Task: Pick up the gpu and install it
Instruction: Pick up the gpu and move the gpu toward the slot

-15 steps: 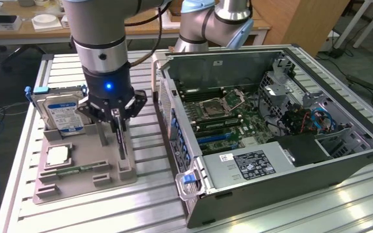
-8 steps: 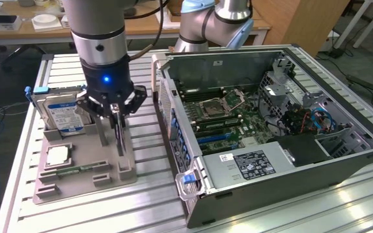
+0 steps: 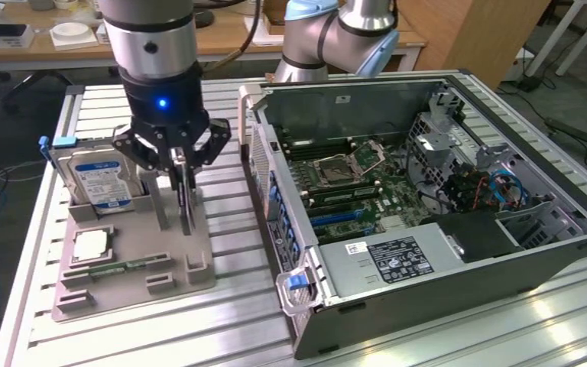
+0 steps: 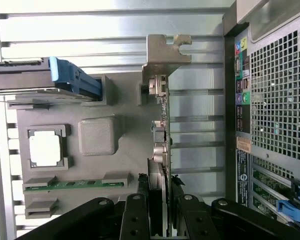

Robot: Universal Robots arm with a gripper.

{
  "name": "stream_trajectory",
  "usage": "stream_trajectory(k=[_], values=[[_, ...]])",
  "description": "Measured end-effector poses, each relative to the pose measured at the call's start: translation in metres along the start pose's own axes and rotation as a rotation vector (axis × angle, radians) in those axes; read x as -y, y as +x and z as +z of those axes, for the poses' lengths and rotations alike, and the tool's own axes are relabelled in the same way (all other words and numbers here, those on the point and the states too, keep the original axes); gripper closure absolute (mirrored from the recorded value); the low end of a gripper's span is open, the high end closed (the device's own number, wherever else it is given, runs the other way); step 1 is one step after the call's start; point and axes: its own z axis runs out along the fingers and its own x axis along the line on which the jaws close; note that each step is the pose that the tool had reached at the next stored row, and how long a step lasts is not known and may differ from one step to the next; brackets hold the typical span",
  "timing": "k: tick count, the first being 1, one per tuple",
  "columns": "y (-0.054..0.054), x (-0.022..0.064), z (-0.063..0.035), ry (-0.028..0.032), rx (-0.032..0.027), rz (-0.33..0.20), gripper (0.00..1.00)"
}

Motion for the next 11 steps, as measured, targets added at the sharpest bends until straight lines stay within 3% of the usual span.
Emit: stream_trajectory(k=[11], values=[[-0.001, -0.0008, -0.049, 0.0001, 0.0002, 0.018, 0.73]])
